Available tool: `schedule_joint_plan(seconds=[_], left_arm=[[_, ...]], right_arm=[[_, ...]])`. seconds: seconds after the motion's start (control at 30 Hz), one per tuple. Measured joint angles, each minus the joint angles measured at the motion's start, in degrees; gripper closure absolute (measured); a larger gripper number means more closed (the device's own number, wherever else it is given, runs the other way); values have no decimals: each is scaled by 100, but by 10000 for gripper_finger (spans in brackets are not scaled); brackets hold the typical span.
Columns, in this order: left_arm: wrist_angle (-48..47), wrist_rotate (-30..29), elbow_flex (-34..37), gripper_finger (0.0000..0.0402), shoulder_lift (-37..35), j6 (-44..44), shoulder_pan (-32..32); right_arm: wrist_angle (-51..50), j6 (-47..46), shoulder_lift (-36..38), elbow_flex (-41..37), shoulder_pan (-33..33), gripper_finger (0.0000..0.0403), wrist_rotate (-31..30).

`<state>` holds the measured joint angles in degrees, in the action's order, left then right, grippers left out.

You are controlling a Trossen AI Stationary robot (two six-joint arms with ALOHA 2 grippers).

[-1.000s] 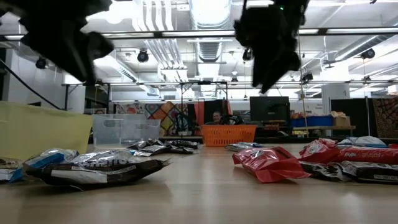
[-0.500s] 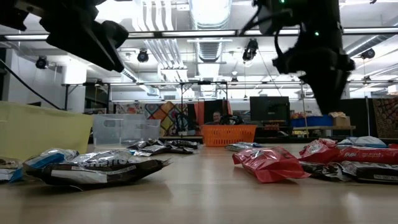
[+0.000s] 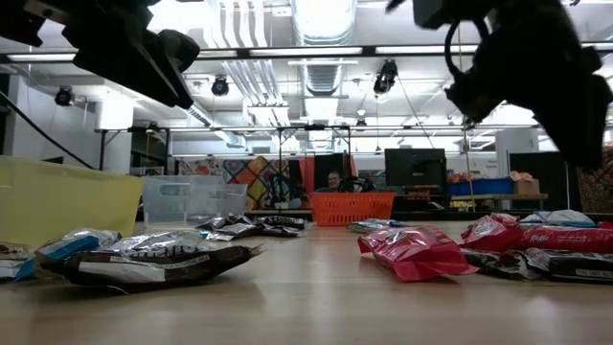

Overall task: Sort candy
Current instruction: Put the bottom right red candy into the orange basket

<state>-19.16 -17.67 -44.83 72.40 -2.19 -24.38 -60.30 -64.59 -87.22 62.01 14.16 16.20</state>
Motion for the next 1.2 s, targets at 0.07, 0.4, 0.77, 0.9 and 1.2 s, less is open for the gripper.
schedule_joint_plan(seconds=[0.07, 0.4, 0.77, 0.9, 1.2], left_arm=[[5, 0, 1, 325, 0, -24, 0], [30, 0, 8, 325, 3, -26, 4], [90, 0, 8, 325, 4, -54, 6], [95, 0, 8, 325, 4, -156, 4], [118, 2, 8, 325, 7, -195, 5]], right_arm=[[197, -226, -1, 6, 153, 204, 74], [923, -1107, -309, 17, 846, 204, 361], [1071, -1382, -724, 45, 1247, 204, 577], [1260, -1311, -870, 47, 1262, 204, 586], [1413, -884, -1212, 47, 1260, 237, 521]])
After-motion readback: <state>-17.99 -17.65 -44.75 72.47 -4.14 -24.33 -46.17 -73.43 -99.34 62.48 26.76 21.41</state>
